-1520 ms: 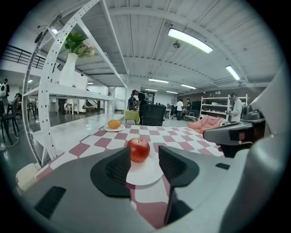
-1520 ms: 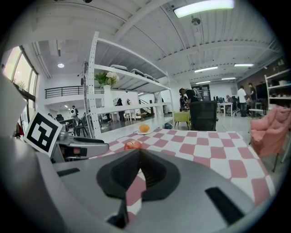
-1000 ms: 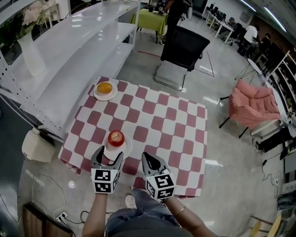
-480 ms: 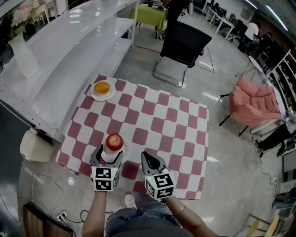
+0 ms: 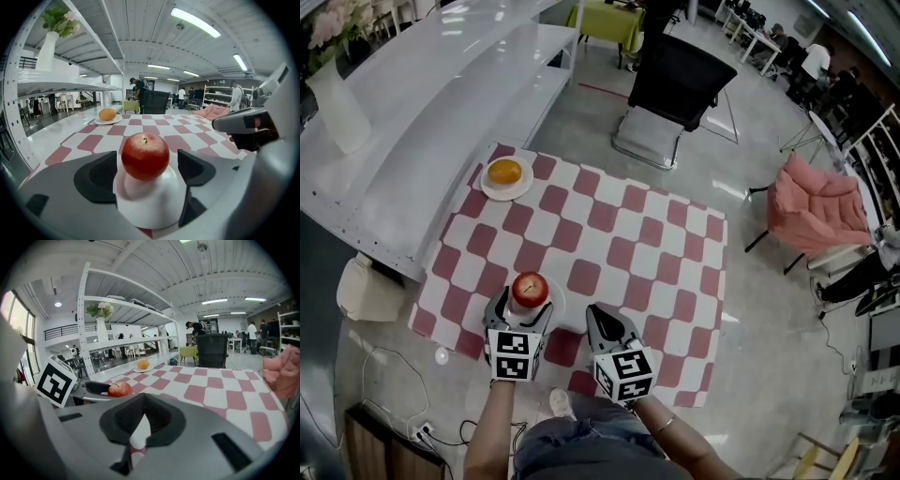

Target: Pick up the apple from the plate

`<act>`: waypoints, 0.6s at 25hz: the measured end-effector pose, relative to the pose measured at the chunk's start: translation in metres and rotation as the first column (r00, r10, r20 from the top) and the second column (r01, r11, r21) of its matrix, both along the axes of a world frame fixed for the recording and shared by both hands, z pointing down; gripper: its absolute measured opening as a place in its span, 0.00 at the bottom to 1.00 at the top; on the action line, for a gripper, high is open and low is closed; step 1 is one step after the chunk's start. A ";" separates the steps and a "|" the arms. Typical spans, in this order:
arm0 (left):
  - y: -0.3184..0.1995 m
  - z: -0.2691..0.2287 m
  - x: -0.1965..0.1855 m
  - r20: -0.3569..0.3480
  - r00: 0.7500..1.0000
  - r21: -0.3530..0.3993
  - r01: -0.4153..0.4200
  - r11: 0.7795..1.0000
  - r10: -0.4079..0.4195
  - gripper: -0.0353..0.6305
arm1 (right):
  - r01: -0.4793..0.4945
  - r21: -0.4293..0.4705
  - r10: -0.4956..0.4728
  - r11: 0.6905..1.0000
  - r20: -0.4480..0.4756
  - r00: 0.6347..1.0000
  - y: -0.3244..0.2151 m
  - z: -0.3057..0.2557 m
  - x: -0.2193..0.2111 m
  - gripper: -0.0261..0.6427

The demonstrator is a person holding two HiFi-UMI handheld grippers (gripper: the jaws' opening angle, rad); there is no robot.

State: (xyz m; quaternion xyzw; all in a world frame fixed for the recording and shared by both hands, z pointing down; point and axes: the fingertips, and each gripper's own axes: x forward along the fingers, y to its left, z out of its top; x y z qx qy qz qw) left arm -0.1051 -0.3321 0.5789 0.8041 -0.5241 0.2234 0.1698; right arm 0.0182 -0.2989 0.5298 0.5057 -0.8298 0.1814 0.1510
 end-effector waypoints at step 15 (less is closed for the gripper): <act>-0.017 0.015 0.005 0.020 1.000 -0.041 0.005 0.999 -0.004 0.64 | -0.008 -0.034 0.008 0.999 -0.002 1.000 -0.008 0.011 0.006 0.06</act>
